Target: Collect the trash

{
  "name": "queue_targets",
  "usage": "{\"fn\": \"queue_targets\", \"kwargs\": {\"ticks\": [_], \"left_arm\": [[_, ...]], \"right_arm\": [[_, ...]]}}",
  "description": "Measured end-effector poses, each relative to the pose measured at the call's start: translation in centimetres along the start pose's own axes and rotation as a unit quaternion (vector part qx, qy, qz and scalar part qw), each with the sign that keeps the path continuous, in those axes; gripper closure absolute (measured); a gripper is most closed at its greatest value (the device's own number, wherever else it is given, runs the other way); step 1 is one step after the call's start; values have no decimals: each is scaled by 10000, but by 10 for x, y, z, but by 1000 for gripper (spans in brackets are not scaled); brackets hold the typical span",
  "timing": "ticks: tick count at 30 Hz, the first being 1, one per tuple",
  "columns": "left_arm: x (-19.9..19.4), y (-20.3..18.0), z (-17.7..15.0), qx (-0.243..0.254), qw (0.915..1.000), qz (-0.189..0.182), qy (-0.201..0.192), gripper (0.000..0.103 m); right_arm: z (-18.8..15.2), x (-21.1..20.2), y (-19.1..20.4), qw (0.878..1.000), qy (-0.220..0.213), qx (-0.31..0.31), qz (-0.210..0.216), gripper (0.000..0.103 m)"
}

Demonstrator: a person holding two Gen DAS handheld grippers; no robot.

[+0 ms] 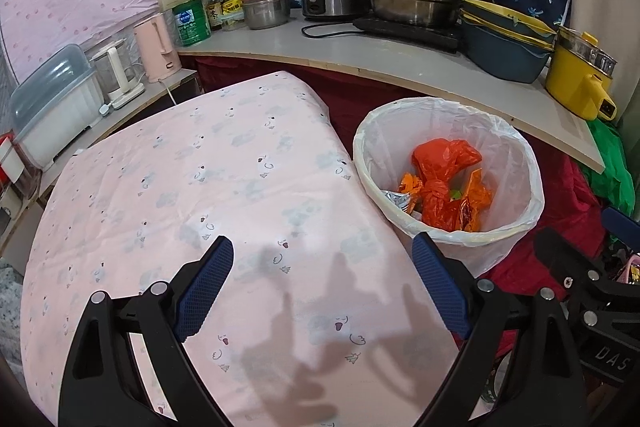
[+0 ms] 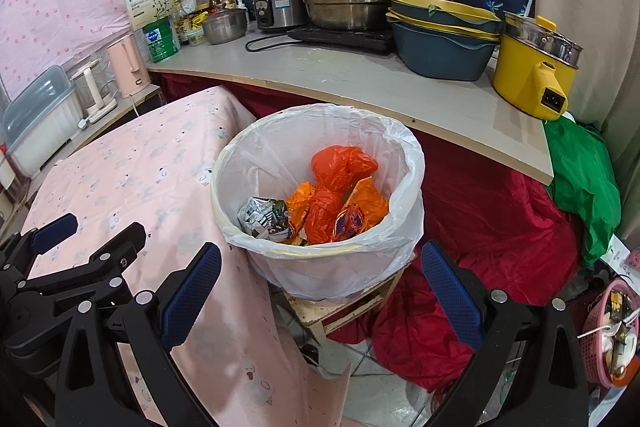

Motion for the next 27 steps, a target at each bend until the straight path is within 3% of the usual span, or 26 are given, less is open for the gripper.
{"fn": "queue_targets", "kwargs": {"ticks": [27], "left_arm": [[1, -3, 0, 19, 10000, -12, -1, 17]], "right_arm": [[-2, 2, -5, 10000, 21, 16, -4, 6]]}}
Point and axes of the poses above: each gripper's, at about its wrist camera, not at the fingertips, and x roughly the way its jaws point, y to its left, z to its top, the point moved 8 cm from there along x, roughly the way its jaws point, and after that the axes turned 14 degrees about -y, right-handed, at the moved point
